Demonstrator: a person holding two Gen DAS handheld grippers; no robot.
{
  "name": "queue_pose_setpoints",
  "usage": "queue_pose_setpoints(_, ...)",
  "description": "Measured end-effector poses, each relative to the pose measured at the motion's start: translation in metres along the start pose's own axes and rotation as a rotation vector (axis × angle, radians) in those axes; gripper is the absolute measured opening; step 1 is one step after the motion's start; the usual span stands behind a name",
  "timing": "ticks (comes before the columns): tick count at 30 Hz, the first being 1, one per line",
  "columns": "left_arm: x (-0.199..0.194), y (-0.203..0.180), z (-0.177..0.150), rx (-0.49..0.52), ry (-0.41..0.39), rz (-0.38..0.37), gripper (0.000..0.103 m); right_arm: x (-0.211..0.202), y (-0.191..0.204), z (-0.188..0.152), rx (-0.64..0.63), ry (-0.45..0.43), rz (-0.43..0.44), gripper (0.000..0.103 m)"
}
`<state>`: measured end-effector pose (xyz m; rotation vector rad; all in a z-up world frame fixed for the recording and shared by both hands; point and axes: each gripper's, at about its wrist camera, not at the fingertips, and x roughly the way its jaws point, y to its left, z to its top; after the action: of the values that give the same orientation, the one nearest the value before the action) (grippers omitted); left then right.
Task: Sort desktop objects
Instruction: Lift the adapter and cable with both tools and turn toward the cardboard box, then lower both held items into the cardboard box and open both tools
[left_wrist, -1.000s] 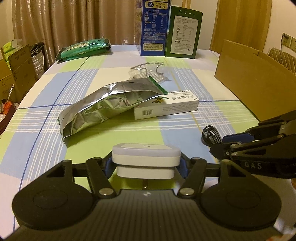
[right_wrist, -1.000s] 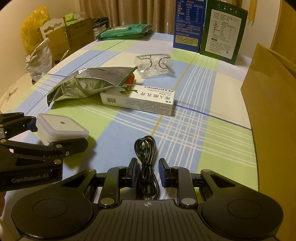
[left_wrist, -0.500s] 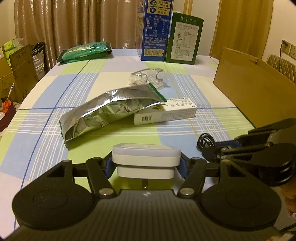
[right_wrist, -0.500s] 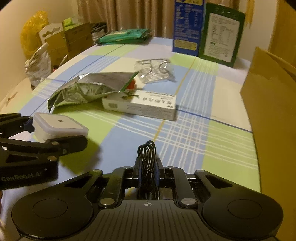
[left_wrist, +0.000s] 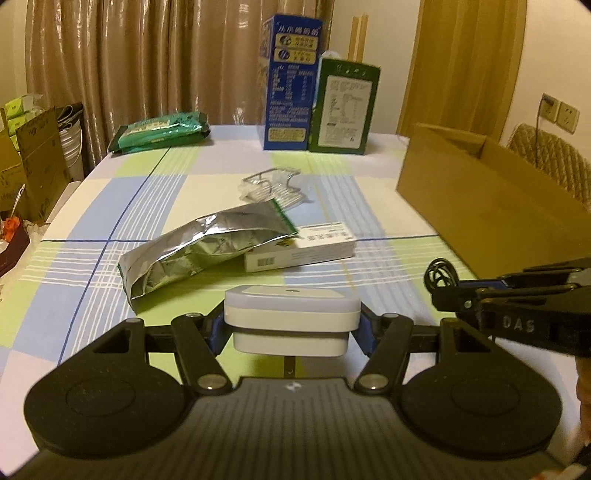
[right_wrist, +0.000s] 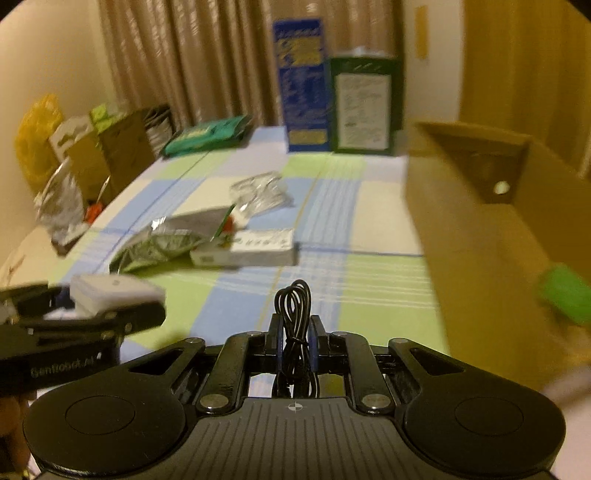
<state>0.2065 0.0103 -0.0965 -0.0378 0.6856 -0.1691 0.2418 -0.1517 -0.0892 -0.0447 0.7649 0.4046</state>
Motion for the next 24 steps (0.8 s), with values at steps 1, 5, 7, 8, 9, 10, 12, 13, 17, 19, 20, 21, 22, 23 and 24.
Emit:
queue_pose_setpoints(1,-0.006,-0.003,0.000,-0.005,-0.003,-0.006,0.060,-0.010,-0.004,0.003,0.011,-0.014,-0.009,0.010)
queue_pose_setpoints(5,-0.032,-0.024,0.006,-0.006,-0.024,-0.029,0.060,-0.052,-0.024,0.013,0.062,-0.076,-0.045,0.010)
queue_pose_setpoints(7,-0.044,-0.037,0.012,0.007,-0.042,-0.043,0.060,-0.074,-0.037,0.018,0.080,-0.113,-0.067,0.010)
queue_pose_setpoints(8,-0.051,-0.044,0.015,0.016,-0.053,-0.052,0.060,-0.082,-0.042,0.020,0.085,-0.127,-0.079,0.010)
queue_pose_setpoints(9,-0.056,-0.051,0.019,0.025,-0.063,-0.061,0.060,-0.092,-0.049,0.022,0.091,-0.141,-0.091,0.010)
queue_pose_setpoints(10,-0.062,-0.060,0.023,0.035,-0.073,-0.072,0.060,-0.100,-0.056,0.023,0.098,-0.151,-0.102,0.010)
queue_pose_setpoints(12,-0.069,-0.075,0.031,0.048,-0.086,-0.096,0.060,-0.114,-0.072,0.026,0.113,-0.171,-0.122,0.010)
queue_pose_setpoints(13,-0.073,-0.084,0.036,0.060,-0.094,-0.109,0.060,-0.119,-0.079,0.027,0.118,-0.180,-0.133,0.010)
queue_pose_setpoints(17,-0.079,-0.120,0.052,0.099,-0.111,-0.166,0.060,-0.133,-0.106,0.034,0.128,-0.188,-0.158,0.010)
queue_pose_setpoints(19,-0.078,-0.139,0.060,0.121,-0.112,-0.190,0.060,-0.137,-0.118,0.037,0.125,-0.193,-0.170,0.010)
queue_pose_setpoints(20,-0.077,-0.148,0.065,0.131,-0.114,-0.204,0.060,-0.139,-0.125,0.038,0.131,-0.194,-0.172,0.010)
queue_pose_setpoints(21,-0.076,-0.158,0.071,0.139,-0.118,-0.214,0.060,-0.140,-0.131,0.040,0.135,-0.194,-0.172,0.010)
queue_pose_setpoints(22,-0.073,-0.165,0.074,0.146,-0.120,-0.221,0.060,-0.141,-0.137,0.041,0.137,-0.195,-0.175,0.010)
queue_pose_setpoints(23,-0.071,-0.174,0.079,0.153,-0.120,-0.231,0.060,-0.141,-0.142,0.042,0.138,-0.194,-0.179,0.010)
queue_pose_setpoints(24,-0.067,-0.182,0.084,0.161,-0.120,-0.241,0.060,-0.141,-0.148,0.043,0.140,-0.191,-0.181,0.010)
